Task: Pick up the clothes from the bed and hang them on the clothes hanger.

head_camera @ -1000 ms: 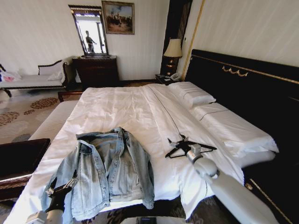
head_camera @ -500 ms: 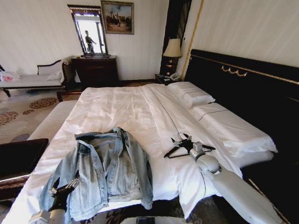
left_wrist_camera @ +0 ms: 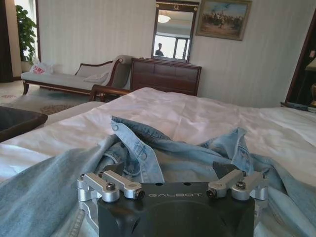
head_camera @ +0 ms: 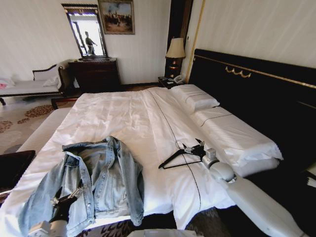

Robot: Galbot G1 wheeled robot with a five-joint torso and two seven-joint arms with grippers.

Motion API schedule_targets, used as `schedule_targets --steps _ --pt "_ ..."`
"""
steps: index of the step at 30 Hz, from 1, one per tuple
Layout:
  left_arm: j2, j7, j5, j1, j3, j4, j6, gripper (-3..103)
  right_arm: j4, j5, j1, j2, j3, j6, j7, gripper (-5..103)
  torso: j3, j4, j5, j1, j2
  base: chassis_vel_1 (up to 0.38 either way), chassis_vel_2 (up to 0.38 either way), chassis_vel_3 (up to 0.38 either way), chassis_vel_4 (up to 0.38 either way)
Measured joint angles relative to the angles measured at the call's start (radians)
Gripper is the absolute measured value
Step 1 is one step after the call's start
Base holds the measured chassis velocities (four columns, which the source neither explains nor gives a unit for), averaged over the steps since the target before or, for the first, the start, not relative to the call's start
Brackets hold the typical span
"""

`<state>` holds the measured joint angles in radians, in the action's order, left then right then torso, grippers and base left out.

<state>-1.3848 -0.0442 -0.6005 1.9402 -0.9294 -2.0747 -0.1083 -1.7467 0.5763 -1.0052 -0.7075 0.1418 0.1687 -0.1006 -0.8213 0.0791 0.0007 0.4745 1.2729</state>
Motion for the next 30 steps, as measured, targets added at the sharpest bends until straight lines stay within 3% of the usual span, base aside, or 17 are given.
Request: schedule_targets --steps 2,5,6,8,10,12,13,16,17,19,22,23,27,28,30 --pt "0.001 0.0 -0.003 0.0 -0.002 -0.003 0.002 100 0.002 -0.003 0.014 0.029 -0.007 0.013 0.026 100 0.0 -0.0002 -0.0003 0.0 0.0 0.0 0.0 0.0 0.0" --pt "0.003 -0.001 0.004 -0.012 0.015 -0.006 0.013 100 -0.006 0.004 0.08 0.155 -0.03 0.141 0.103 100 0.0 -0.0014 -0.0019 0.0 0.0 0.0 0.0 0.0 0.0" --pt "0.003 -0.001 0.004 -0.012 0.015 -0.006 0.013 100 -0.006 0.004 0.08 0.155 -0.03 0.141 0.103 100 0.0 -0.0014 -0.0019 0.0 0.0 0.0 0.0 0.0 0.0" --pt "0.009 -0.001 0.019 -0.027 0.039 -0.002 0.021 100 -0.018 0.064 0.106 0.21 -0.038 0.207 0.137 100 0.0 -0.0006 -0.001 0.0 0.0 0.052 0.065 -0.008 -0.029" --pt "0.007 -0.002 0.039 -0.034 0.066 0.004 0.024 100 0.005 0.125 0.215 0.29 -0.087 0.266 0.235 100 0.0 -0.0001 -0.0012 0.0 0.0 -0.003 0.026 -0.005 -0.014" --pt "0.005 -0.002 0.041 -0.034 0.07 0.004 0.024 100 0.011 0.132 0.239 0.305 -0.1 0.277 0.26 100 0.0 -0.0002 -0.001 0.0 0.0 0.0 0.0 0.0 0.0" --pt "0.002 -0.001 0.045 -0.031 0.074 0.005 0.023 100 0.023 0.145 0.29 0.34 -0.132 0.314 0.324 100 0.0 -0.0005 0.0 0.0 0.0 0.0 0.0 0.0 0.0" --pt "-0.002 -0.001 0.046 -0.025 0.075 0.008 0.016 100 0.02 0.101 0.362 0.393 -0.214 0.342 0.445 100 0.0 -0.0003 -0.0005 0.0 0.0 0.0 0.0 0.0 0.0" --pt "-0.002 -0.001 0.046 -0.025 0.075 0.008 0.016 100 0.02 0.101 0.362 0.393 -0.214 0.342 0.445 100 0.0 -0.0003 -0.0005 0.0 0.0 0.0 0.0 0.0 0.0" --pt "-0.007 -0.001 0.045 -0.023 0.075 0.012 0.012 100 -0.01 0.045 0.415 0.408 -0.3 0.344 0.522 100 0.0 0.0 -0.0004 0.0 0.0 0.0 0.0 0.0 0.0" --pt "-0.016 -0.001 0.046 -0.024 0.077 0.011 0.011 100 -0.035 0.011 0.515 0.396 -0.449 0.355 0.555 100 0.0 -0.0005 -0.0012 0.0 0.0 0.0 0.0 0.0 0.0" --pt "-0.016 -0.001 0.046 -0.024 0.077 0.011 0.011 100 -0.035 0.011 0.515 0.396 -0.449 0.355 0.555 100 0.0 -0.0005 -0.0012 0.0 0.0 0.0 0.0 0.0 0.0" --pt "-0.028 0.0 0.047 -0.024 0.077 0.004 0.013 100 -0.015 -0.013 0.769 0.323 -0.709 0.38 0.569 100 0.0 -0.0006 -0.0011 0.0 0.0 0.0 0.0 0.0 0.0" --pt "-0.028 0.0 0.047 -0.024 0.077 0.004 0.013 100 -0.015 -0.013 0.769 0.323 -0.709 0.38 0.569 100 0.0 -0.0006 -0.0011 0.0 0.0 0.0 0.0 0.0 0.0" --pt "-0.033 0.0 0.046 -0.021 0.074 0.001 0.013 100 0.02 -0.008 0.883 0.267 -0.835 0.408 0.564 100 0.0 -0.0007 -0.0004 0.0 0.0 0.0 0.0 0.0 0.0"
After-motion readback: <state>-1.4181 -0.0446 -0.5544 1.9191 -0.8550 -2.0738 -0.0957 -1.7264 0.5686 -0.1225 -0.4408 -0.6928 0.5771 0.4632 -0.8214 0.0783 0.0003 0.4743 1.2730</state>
